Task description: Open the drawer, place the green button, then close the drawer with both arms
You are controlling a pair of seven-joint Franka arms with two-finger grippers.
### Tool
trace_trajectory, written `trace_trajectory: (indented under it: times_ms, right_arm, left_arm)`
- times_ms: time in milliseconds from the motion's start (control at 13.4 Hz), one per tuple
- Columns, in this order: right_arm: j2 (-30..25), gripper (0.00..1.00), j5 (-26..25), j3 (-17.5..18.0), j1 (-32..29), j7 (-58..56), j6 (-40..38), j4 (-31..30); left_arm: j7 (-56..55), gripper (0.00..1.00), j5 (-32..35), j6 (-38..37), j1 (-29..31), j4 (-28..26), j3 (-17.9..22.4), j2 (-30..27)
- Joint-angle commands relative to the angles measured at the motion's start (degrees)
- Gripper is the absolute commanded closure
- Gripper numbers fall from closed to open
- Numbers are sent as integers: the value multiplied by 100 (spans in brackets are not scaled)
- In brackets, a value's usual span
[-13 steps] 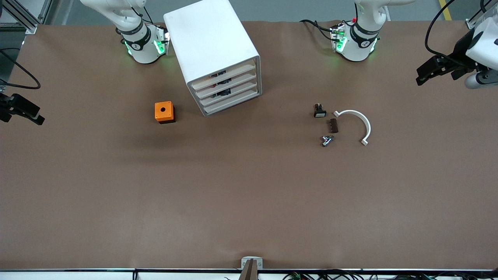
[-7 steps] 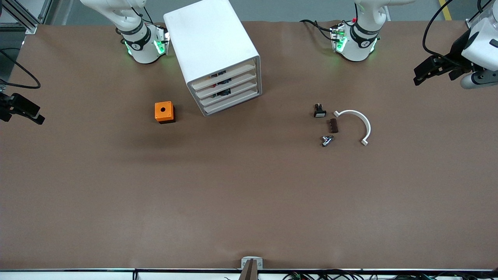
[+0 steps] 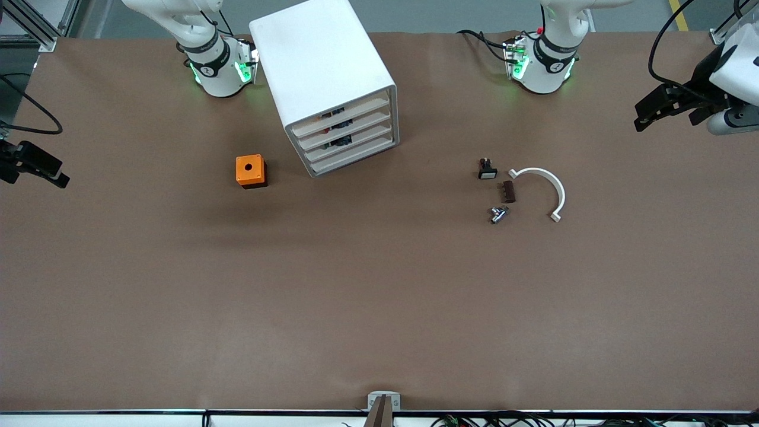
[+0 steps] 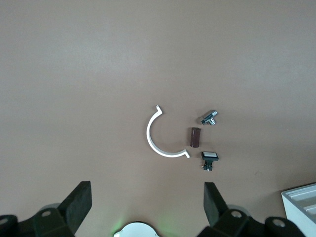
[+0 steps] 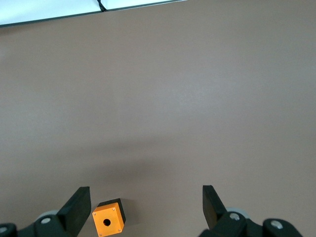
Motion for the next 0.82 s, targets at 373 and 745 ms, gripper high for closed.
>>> trace_trajectory:
  times_ms: [373,745]
  right_arm:
    - [-234,0,-59,85,-114,16,-497,-37]
    - [-253,0,-59,94,-105,7,-462,-64]
  left_arm:
    - [125,0,11,-238,54,-36,-70,12]
    - [116,0,20,-238,37,95,-62,82]
